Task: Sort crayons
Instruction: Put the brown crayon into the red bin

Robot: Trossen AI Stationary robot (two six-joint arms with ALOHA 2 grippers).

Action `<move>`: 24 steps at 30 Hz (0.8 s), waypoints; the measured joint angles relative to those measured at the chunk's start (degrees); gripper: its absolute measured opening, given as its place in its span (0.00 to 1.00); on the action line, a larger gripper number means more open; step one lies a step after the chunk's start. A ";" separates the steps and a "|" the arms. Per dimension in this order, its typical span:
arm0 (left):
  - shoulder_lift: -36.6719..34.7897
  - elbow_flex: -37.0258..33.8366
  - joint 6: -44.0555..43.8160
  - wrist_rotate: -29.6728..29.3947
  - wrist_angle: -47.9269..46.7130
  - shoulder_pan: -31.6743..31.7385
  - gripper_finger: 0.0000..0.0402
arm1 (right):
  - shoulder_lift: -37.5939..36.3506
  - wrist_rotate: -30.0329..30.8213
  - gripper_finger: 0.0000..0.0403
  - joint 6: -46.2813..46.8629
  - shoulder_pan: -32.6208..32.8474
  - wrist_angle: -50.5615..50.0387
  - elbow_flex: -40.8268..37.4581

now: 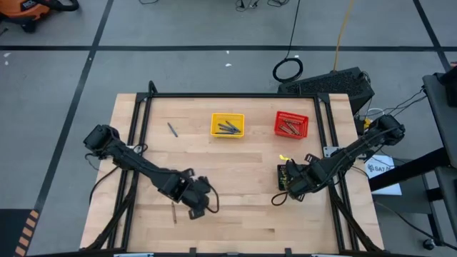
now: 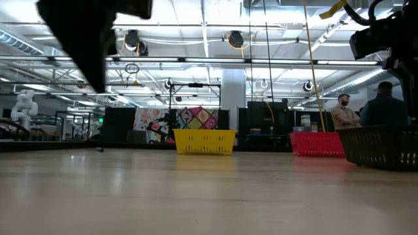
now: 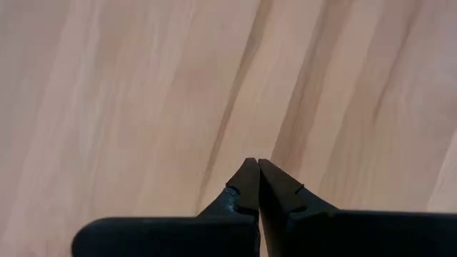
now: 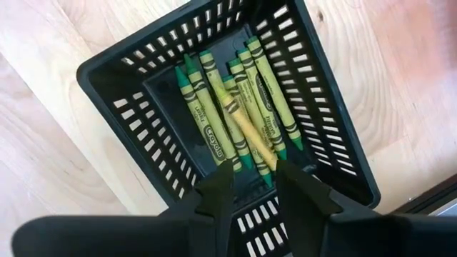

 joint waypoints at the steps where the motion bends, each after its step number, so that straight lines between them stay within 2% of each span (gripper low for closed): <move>1: 0.00 0.00 -1.54 1.25 -1.37 -0.28 0.00 | 0.00 0.22 0.23 -0.02 0.00 0.00 0.00; 5: 0.34 0.02 -6.17 6.65 -3.82 -1.31 0.00 | -0.02 4.15 0.24 -0.02 0.00 0.09 0.00; 12: 2.25 0.02 -12.31 15.70 -5.43 -3.26 0.00 | -0.04 4.43 0.24 1.34 0.04 -0.09 0.00; 16: 2.88 0.09 -14.01 14.42 -5.97 -4.67 0.00 | -0.04 4.43 0.24 0.95 0.04 -0.22 0.00; 21: 3.52 0.00 -29.32 12.51 -8.68 -6.72 0.00 | -0.04 4.47 0.24 1.21 0.04 -0.24 -0.01; 24: 3.72 -0.04 -33.14 11.79 -9.97 -8.33 0.00 | -0.06 4.47 0.24 1.19 0.04 -0.26 -0.01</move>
